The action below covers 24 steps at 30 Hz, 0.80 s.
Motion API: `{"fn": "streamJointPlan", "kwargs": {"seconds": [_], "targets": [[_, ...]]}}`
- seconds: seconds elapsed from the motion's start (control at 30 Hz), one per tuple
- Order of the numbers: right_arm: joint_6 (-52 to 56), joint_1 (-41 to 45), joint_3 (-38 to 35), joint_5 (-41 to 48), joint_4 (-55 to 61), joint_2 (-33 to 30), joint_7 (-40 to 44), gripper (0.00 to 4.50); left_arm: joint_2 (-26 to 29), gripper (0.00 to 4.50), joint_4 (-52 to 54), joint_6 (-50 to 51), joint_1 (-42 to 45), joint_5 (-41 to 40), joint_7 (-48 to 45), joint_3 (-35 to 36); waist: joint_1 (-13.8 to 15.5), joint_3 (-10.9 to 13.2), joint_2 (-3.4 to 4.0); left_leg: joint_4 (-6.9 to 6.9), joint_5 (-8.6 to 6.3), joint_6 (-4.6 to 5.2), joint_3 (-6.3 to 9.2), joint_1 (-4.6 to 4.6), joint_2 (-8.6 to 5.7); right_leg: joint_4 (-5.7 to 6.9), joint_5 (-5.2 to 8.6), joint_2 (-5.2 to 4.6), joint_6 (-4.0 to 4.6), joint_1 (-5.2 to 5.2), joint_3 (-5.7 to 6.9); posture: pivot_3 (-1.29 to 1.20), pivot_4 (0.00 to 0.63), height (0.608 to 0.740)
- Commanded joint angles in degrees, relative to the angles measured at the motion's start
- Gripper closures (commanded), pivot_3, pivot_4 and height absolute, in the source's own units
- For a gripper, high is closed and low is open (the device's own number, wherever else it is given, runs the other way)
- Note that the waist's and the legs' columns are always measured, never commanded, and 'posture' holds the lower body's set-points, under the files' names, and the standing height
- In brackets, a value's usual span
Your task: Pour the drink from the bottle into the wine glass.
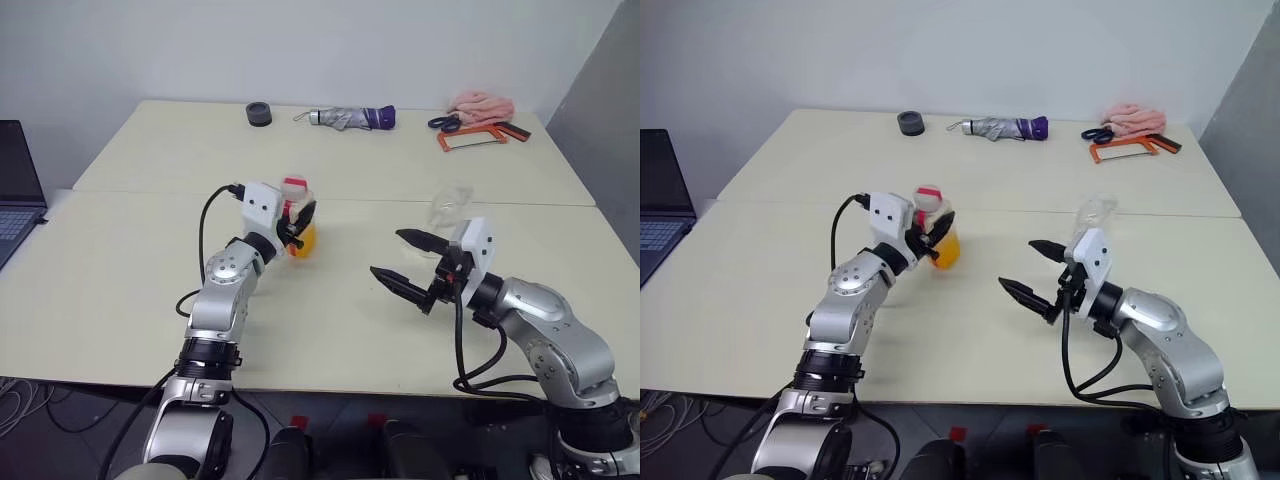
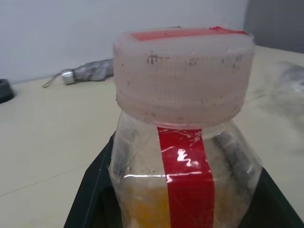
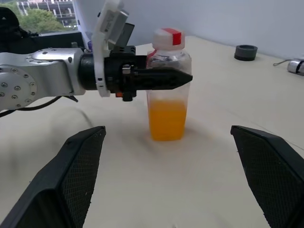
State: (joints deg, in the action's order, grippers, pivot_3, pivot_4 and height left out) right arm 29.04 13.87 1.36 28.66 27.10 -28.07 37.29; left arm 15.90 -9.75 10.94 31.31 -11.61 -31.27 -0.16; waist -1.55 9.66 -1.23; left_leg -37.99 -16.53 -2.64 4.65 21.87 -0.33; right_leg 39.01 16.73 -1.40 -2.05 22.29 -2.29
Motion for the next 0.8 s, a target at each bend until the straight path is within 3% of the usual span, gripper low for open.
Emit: {"fn": "streamJointPlan", "kwargs": {"seconds": [0.03,0.13,0.3,0.8], "targets": [[-1.47,0.29,-0.90,-0.86,4.37,0.17,-1.72,0.00,1.53,2.69,2.15,-1.13,1.94,-4.16,-9.55,-1.27,-0.02,0.00,0.00,0.00,0.00,0.01,0.00,-0.01,-0.01,0.00,0.00,0.02,0.00,0.00,0.00,0.00,0.150,0.740],[1.92,3.00,0.15,0.12,6.20,0.99,-3.98,0.00,3.84,2.69,-0.20,-6.02,3.05,-3.21,-20.82,-5.98,-0.10,0.01,0.01,0.00,0.00,0.00,0.00,0.00,-0.01,-0.01,0.00,0.05,0.00,0.00,0.00,0.00,0.150,0.740],[7.83,6.73,1.57,1.68,7.07,1.87,-6.09,0.00,4.10,2.70,-4.92,-10.36,5.58,-3.16,-28.95,-8.83,-0.09,0.01,0.02,0.00,-0.01,0.02,0.00,-0.01,-0.02,-0.01,0.00,0.06,0.01,0.00,0.01,0.00,0.150,0.740],[12.48,13.39,4.89,-1.42,3.41,6.40,-11.26,0.00,0.88,2.70,-8.16,-7.49,8.77,-7.24,-37.32,-7.83,-0.26,0.01,0.02,0.00,-0.02,0.04,0.03,0.02,-0.01,-0.01,0.00,0.06,0.01,0.02,0.00,0.00,0.150,0.740]]}}
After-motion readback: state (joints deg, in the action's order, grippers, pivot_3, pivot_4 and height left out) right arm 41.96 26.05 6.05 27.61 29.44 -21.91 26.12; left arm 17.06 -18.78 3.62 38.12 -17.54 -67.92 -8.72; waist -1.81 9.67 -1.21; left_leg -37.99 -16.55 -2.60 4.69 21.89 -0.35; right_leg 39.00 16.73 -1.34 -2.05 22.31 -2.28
